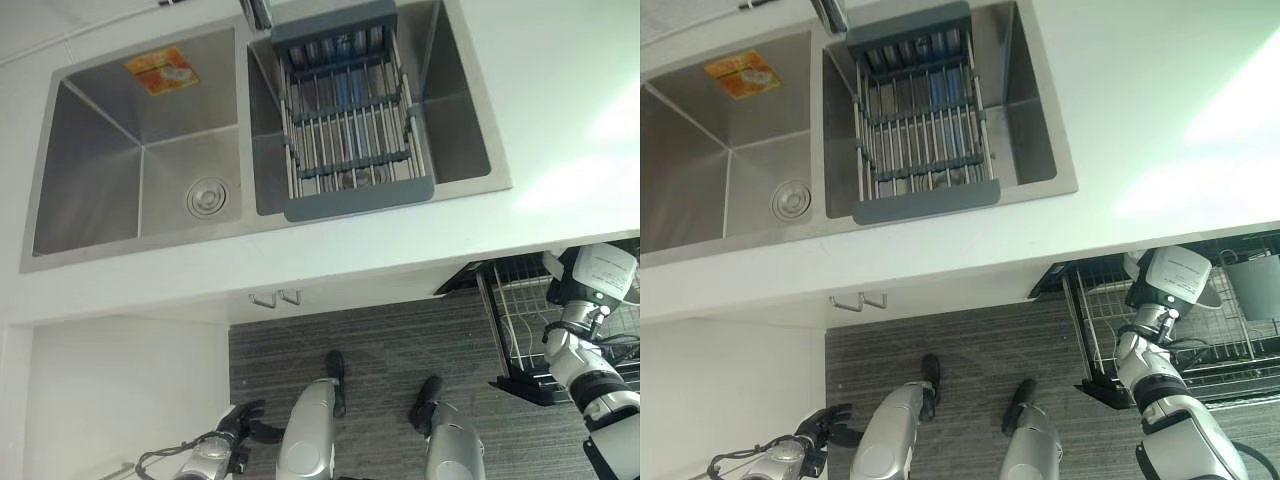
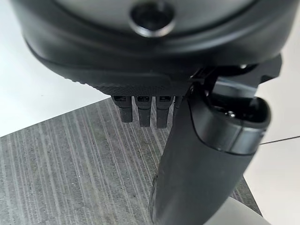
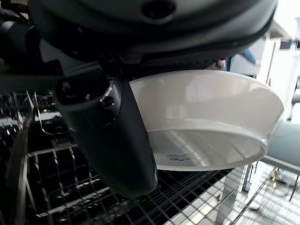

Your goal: Place the dishes in the dishwasher.

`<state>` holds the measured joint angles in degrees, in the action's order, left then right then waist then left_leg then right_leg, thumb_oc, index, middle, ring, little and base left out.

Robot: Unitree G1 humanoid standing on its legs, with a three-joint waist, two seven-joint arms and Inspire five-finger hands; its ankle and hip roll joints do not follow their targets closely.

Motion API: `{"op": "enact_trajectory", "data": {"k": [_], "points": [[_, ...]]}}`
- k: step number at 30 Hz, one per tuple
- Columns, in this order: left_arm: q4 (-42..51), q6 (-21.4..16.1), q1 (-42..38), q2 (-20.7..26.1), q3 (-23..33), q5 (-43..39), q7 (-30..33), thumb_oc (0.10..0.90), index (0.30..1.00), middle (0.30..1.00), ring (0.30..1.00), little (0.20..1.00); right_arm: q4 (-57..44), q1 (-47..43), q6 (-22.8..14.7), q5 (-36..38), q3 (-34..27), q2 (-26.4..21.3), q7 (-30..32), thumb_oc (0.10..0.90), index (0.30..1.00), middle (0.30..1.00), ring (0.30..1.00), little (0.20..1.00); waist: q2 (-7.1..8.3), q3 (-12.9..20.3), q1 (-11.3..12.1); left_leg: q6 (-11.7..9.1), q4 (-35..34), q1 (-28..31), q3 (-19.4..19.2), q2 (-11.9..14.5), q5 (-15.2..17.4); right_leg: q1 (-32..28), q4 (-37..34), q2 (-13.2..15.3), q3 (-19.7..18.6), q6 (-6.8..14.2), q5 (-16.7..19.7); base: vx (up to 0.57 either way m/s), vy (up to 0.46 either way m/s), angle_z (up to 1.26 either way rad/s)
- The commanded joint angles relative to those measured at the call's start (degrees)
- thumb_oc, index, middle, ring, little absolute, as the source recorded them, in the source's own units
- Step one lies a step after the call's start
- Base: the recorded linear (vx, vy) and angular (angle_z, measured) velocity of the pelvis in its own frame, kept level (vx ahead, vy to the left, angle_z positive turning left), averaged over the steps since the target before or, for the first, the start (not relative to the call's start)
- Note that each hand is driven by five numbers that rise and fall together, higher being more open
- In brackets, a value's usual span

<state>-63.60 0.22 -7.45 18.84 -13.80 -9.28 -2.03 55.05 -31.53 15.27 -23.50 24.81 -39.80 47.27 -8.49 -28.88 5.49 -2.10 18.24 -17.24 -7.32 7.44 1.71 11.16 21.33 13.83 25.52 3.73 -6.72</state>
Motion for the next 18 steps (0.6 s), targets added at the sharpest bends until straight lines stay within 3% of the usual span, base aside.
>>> {"op": "enact_trajectory", "data": {"k": [1,6,13,14,16,17,18], "points": [[-1.32,-0.81,1.97,3.09,-1.81,-2.5,0.88,0.8,0.9,0.9,0.9,0.9,2.71,-6.17,6.61,2.38,2.67,-4.72,4.26,0.4,0.3,0.3,0.3,0.3,1.19,3.9,1.51,-0.11,-1.05,0.79,-0.16,-2.31,6.59,-1.27,5.39,-2.67,-2.9,-0.33,-9.35,-0.09,-0.028,0.04],[-1.77,-1.88,0.12,3.02,-2.63,-3.51,1.08,0.8,0.9,0.9,0.9,0.9,6.75,-9.19,11.49,4.17,4.17,-2.7,4.97,0.4,0.3,0.3,0.3,0.3,0.81,2.51,2.31,0.73,-1.05,-1.26,-0.28,-3.04,5.96,2.12,8.6,-1.71,-3.28,-0.34,-9.75,-0.07,-0.027,0.06],[-2.21,-3.08,-0.71,2.16,-2.86,-5.59,1.32,0.8,0.9,0.9,0.9,0.9,9.01,-12.04,11.52,7.67,4.92,-1.82,5.87,0.4,0.3,0.3,0.3,0.3,0.19,0.8,2.31,0.94,-1.05,-3.66,-1.17,-3.54,5.2,5.51,10.75,-1.33,-4.32,-0.31,-9.95,-0.06,0.015,-0.01],[-1.96,-3.8,-0.96,2.13,-2.99,-5.87,1.32,0.8,0.9,0.9,0.9,0.9,9.34,-12.41,11.01,8.73,4.72,-1.55,6.39,0.464,0.396,0.396,0.396,0.396,-0.05,0.35,2.27,1.09,-1.05,-4.09,-1.43,-3.72,5.21,6.31,11.14,-1.2,-4.58,-0.26,-10.0,-0.07,0.018,-0.07],[-1.75,-3.87,-1.19,2.14,-3.22,-6.44,1.4,0.8,0.9,0.9,0.9,0.9,9.46,-12.73,10.23,9.96,4.62,-1.23,6.63,0.765,0.848,0.848,0.848,0.848,-0.23,0.07,2.25,1.2,-1.05,-4.75,-1.64,-3.94,5.23,7.31,11.54,-1.12,-4.81,-0.18,-10.07,-0.08,0.017,-0.07],[-1.61,-3.71,-1.47,2.09,-3.48,-7.04,1.5,0.8,0.9,0.9,0.9,0.9,9.53,-12.94,8.55,11.85,4.4,-0.89,7.41,0.8,0.9,0.9,0.9,0.9,-0.41,-0.15,2.2,1.23,-1.05,-5.3,-1.81,-4.09,5.15,7.91,11.7,-1.17,-5.02,-0.18,-10.13,-0.07,0.026,-0.05],[-1.61,-3.57,-1.61,1.99,-3.57,-7.44,1.54,0.8,0.9,0.9,0.9,0.9,9.48,-13.06,7.94,14.01,4.04,-0.59,8.18,0.8,0.9,0.9,0.9,0.9,-0.6,-0.34,2.11,1.2,-1.05,-5.66,-1.87,-4.19,5.07,8.31,12.0,-1.14,-5.18,-0.24,-10.26,-0.06,0.031,-0.03]]}}
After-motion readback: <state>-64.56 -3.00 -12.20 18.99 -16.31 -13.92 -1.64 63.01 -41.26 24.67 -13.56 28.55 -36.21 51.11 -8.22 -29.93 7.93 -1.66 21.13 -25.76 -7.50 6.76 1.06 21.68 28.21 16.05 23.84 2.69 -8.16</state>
